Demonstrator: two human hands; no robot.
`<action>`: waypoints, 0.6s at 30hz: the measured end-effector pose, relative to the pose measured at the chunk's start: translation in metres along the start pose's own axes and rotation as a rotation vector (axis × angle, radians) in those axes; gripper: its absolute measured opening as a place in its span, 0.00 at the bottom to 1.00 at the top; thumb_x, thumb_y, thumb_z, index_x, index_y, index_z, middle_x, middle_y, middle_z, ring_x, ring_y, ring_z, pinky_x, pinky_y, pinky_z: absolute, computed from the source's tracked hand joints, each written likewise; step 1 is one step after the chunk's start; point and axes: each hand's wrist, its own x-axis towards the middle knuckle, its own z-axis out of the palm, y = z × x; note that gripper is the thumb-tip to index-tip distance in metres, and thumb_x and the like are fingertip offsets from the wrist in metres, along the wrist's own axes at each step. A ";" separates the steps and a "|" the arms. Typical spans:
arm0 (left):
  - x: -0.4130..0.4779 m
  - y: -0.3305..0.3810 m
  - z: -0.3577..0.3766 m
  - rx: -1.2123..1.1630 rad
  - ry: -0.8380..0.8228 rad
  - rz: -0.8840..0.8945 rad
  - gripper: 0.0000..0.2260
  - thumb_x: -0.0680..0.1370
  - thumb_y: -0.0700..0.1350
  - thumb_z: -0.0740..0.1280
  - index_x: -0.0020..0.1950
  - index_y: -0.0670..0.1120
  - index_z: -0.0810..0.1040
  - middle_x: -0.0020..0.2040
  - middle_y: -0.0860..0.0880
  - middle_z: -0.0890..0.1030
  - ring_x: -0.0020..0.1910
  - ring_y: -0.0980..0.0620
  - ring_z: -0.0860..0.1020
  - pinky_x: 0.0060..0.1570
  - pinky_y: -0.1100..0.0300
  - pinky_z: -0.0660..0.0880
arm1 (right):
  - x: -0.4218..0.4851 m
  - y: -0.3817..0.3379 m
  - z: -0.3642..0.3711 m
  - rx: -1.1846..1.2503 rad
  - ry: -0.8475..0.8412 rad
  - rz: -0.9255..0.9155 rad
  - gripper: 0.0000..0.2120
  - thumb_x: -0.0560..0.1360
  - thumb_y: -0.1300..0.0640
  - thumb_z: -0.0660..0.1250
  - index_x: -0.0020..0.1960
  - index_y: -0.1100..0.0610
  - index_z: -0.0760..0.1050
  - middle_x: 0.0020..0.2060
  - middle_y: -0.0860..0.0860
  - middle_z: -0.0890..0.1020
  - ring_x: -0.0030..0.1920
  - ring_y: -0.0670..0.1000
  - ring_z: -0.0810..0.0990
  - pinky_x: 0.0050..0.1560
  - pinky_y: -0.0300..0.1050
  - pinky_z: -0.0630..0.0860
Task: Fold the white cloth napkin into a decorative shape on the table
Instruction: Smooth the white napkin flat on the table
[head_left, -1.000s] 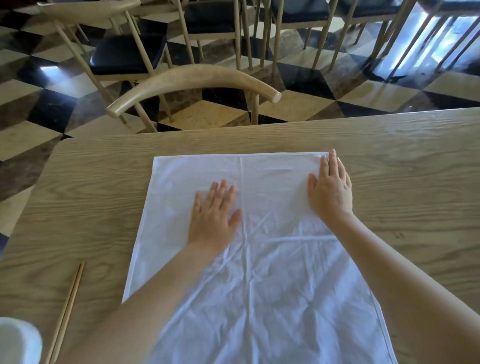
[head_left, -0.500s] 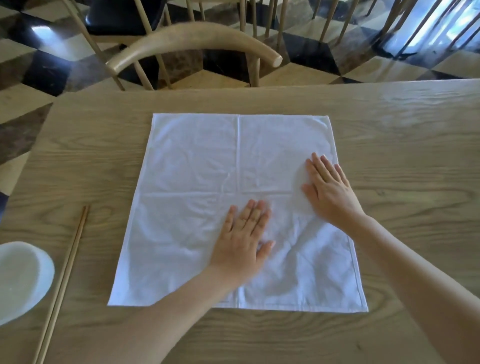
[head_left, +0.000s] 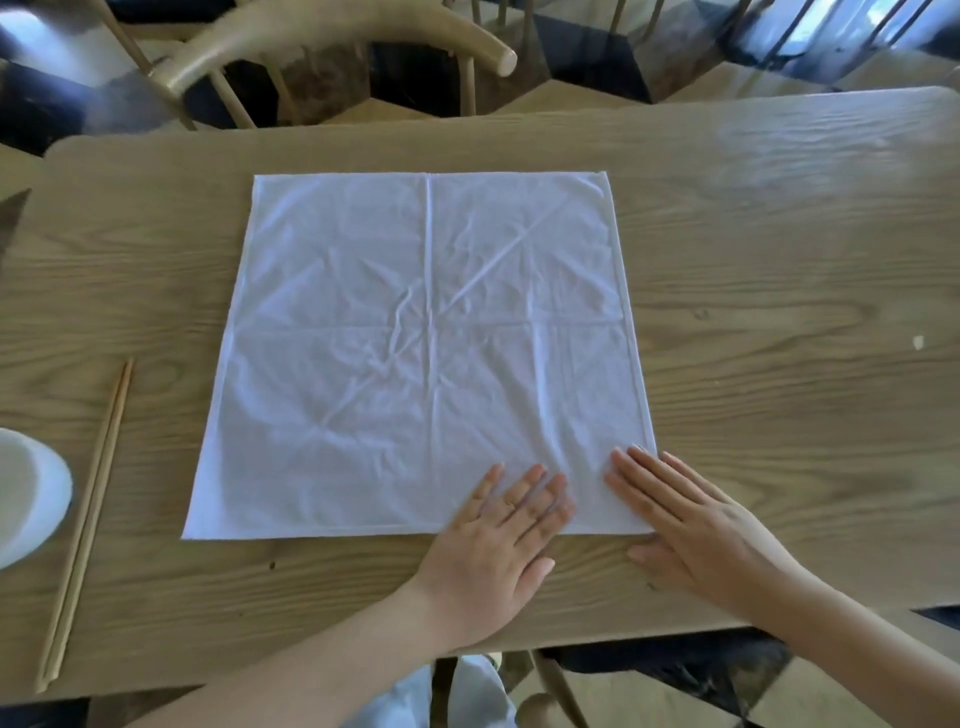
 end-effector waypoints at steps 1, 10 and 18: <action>0.001 0.007 0.003 -0.029 0.021 0.005 0.25 0.78 0.53 0.57 0.74 0.47 0.61 0.75 0.47 0.62 0.74 0.47 0.58 0.69 0.46 0.57 | -0.005 0.004 -0.001 0.013 0.049 -0.022 0.23 0.79 0.48 0.54 0.69 0.59 0.66 0.69 0.53 0.69 0.71 0.49 0.63 0.72 0.47 0.58; 0.042 0.042 -0.011 -0.062 0.122 -0.123 0.12 0.74 0.49 0.62 0.54 0.46 0.77 0.52 0.48 0.80 0.52 0.49 0.77 0.54 0.54 0.73 | 0.023 0.005 -0.027 0.064 0.203 -0.069 0.07 0.72 0.62 0.61 0.42 0.57 0.78 0.38 0.50 0.82 0.42 0.53 0.81 0.45 0.48 0.78; 0.063 -0.008 -0.059 -0.872 0.364 -0.801 0.14 0.74 0.40 0.64 0.31 0.45 0.64 0.26 0.54 0.61 0.27 0.57 0.62 0.29 0.66 0.60 | 0.131 0.000 -0.078 0.560 0.083 0.156 0.05 0.73 0.58 0.68 0.49 0.54 0.77 0.42 0.42 0.78 0.43 0.38 0.75 0.45 0.29 0.68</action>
